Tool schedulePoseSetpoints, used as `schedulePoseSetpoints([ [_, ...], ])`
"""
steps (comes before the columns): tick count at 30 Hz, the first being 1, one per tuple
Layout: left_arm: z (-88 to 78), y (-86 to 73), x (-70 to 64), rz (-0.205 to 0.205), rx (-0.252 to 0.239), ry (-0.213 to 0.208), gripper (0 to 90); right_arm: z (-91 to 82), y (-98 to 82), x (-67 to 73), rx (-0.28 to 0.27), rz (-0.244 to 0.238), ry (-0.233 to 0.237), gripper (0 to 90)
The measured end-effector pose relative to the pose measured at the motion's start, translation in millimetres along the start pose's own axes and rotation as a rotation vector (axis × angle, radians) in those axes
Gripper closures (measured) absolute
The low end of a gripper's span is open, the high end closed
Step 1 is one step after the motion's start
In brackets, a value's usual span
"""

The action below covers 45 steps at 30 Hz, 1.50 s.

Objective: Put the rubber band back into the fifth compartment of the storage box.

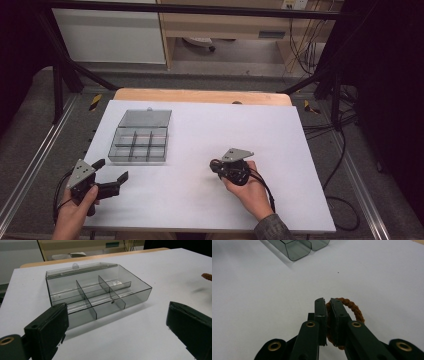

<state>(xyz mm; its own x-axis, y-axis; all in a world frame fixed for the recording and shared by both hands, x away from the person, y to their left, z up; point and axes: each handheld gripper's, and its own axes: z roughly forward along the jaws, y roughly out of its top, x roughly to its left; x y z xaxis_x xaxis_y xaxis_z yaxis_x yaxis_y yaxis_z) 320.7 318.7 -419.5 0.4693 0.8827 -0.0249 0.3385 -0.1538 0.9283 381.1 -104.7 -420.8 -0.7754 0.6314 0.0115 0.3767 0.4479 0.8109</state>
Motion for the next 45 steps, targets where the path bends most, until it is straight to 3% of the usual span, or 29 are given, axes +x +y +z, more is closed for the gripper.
schedulePoseSetpoints([
  [3,-0.2,-0.2,0.8,-0.005,-0.002,0.002,4.1,3.4,4.7,5.2,-0.009,0.007,0.025,84.6],
  [10,-0.3,-0.1,1.0,-0.005,-0.004,0.000,4.2,17.9,18.4,22.2,-0.002,-0.031,0.052,84.6],
  [25,-0.4,-0.1,1.5,-0.004,-0.001,0.001,4.1,43.1,30.8,48.0,0.017,-0.077,0.104,84.6],
  [39,-0.4,-0.3,2.2,-0.004,0.001,0.003,4.1,54.2,51.9,59.6,-0.024,-0.059,0.170,84.6],
  [45,-0.4,-0.3,2.0,-0.001,0.003,0.002,4.1,63.5,62.3,63.5,-0.011,-0.074,0.158,84.6],
])
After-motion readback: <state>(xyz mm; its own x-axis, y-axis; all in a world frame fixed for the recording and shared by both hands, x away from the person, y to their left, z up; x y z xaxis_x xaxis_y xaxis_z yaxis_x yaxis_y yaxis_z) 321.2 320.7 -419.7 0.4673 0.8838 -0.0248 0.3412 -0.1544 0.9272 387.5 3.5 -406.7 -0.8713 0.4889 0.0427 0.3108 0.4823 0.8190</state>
